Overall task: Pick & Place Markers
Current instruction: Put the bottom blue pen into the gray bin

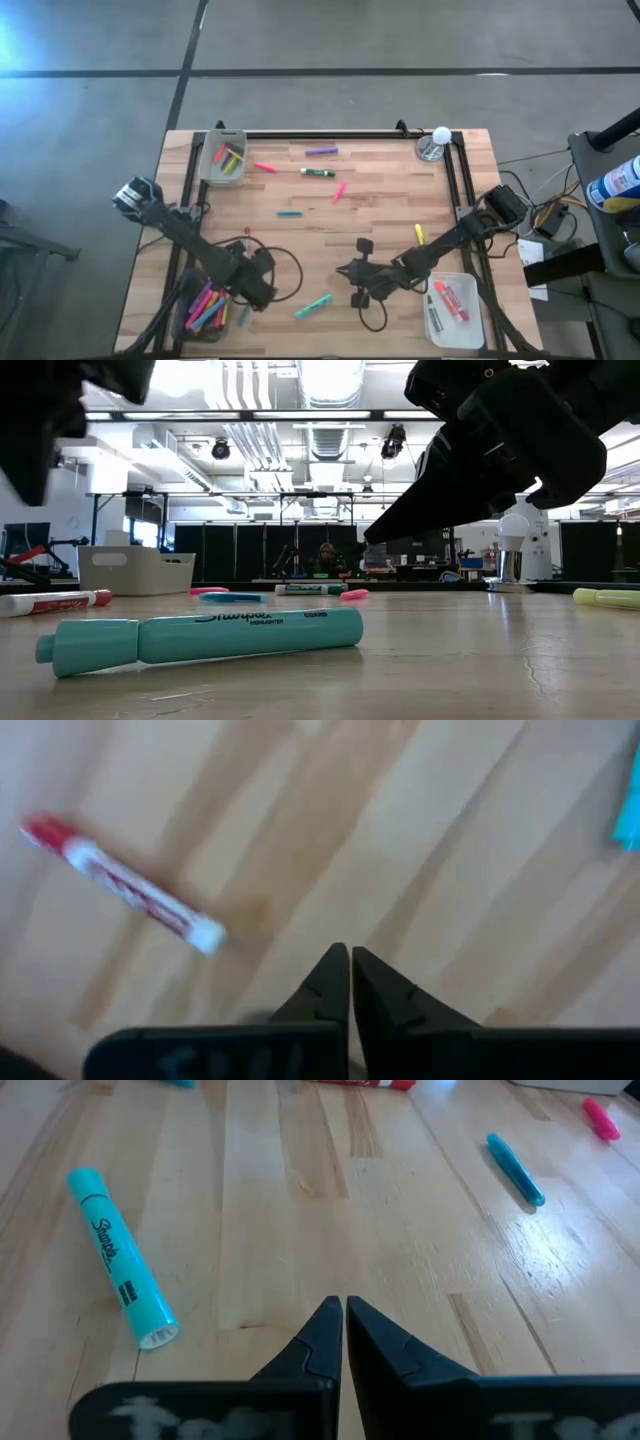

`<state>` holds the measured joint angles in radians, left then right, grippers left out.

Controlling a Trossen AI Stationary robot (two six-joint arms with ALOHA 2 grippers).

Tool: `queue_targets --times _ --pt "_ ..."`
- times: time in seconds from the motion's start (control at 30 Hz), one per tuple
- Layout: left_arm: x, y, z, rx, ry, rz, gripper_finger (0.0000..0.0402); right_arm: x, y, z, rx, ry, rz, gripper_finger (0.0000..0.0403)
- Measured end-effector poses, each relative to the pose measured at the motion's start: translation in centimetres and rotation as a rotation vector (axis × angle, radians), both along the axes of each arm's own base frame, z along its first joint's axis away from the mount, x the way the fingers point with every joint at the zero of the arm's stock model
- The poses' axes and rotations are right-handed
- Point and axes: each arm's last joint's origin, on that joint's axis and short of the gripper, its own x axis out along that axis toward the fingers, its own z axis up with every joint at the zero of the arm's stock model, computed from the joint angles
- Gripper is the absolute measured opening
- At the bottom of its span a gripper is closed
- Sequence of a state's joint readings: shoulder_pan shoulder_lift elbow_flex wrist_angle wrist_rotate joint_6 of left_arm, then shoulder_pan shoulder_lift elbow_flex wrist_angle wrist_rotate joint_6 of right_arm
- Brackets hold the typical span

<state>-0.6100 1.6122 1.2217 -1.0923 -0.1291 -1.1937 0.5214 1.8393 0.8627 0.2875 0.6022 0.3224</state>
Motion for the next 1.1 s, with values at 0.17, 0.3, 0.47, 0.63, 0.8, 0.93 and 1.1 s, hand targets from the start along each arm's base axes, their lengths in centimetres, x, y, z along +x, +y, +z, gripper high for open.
queue_targets --times 0.17,0.3,0.47,0.63,0.8,0.93,1.1 --pt "0.4 -1.4 -2.5 -0.061 0.135 0.052 0.0057 0.0 0.0 0.0 0.007 0.001 -0.005 0.0013" --pt "1.1 -2.3 -4.5 -0.102 0.204 0.041 0.0096 0.0 0.0 0.0 0.008 0.002 -0.005 0.0013" --pt "1.8 -3.0 -5.9 -0.156 0.226 0.029 0.0119 -0.1 0.0 -0.1 0.004 0.008 -0.005 0.0013" --pt "1.8 -3.0 -6.1 -0.159 0.242 0.056 0.0122 -0.1 -0.1 -0.2 0.005 0.016 -0.009 0.0013" --pt "1.4 -2.9 -6.9 -0.174 0.261 0.078 0.0122 -0.1 0.0 -0.2 0.005 0.017 -0.007 0.0013" --pt "1.1 -2.9 -8.1 -0.228 0.256 0.078 0.0122 -0.2 0.1 -0.2 0.005 0.017 -0.004 0.0013" --pt "0.7 -2.7 -8.5 -0.223 0.268 0.077 0.0112 -0.2 0.1 -0.2 0.004 0.017 -0.004 0.0013"
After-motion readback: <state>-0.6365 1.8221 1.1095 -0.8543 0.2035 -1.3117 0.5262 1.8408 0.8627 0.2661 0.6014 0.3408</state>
